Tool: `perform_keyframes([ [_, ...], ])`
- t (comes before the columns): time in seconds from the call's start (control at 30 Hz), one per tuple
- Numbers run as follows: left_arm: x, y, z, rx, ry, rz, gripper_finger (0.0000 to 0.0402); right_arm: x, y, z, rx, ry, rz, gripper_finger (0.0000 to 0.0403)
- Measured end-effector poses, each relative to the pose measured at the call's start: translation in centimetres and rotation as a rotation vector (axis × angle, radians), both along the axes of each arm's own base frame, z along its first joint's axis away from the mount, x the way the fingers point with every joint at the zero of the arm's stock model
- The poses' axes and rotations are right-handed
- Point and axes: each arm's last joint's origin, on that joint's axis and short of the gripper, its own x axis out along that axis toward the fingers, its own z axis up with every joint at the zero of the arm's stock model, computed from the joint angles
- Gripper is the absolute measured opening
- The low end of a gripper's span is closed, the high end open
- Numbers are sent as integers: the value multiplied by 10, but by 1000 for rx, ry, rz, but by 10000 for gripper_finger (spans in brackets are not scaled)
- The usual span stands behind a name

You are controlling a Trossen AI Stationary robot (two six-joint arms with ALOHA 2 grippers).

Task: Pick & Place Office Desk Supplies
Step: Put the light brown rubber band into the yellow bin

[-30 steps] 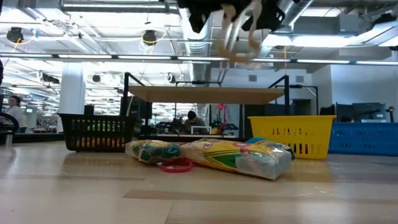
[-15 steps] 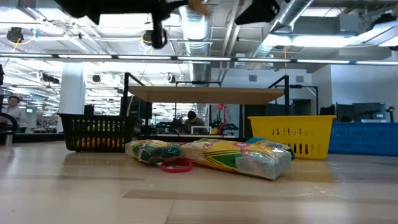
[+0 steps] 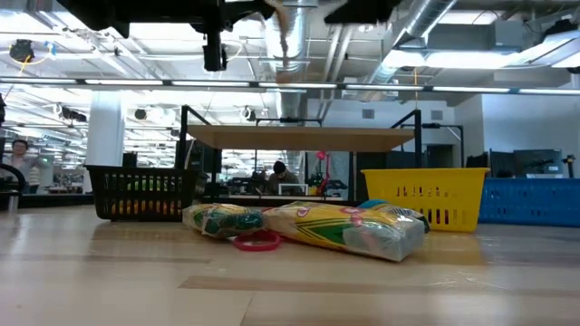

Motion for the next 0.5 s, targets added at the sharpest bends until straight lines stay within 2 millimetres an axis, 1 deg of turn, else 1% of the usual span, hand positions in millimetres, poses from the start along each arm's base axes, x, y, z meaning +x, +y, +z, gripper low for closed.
perform_keyframes([
  [0.13, 0, -3, 0, 16, 0, -1, 8, 5, -12, -3, 18, -39, -21, 396],
  [0.3, 0, -8, -2, 20, 6, 9, 8, 13, -22, -9, 57, -33, 55, 396],
  [0.4, -3, -12, -11, 14, 35, 49, 8, 14, -30, -10, 48, -27, 49, 396],
  [0.5, -7, -15, -20, -14, 26, 68, 8, 15, -38, -10, 63, -27, 94, 396],
])
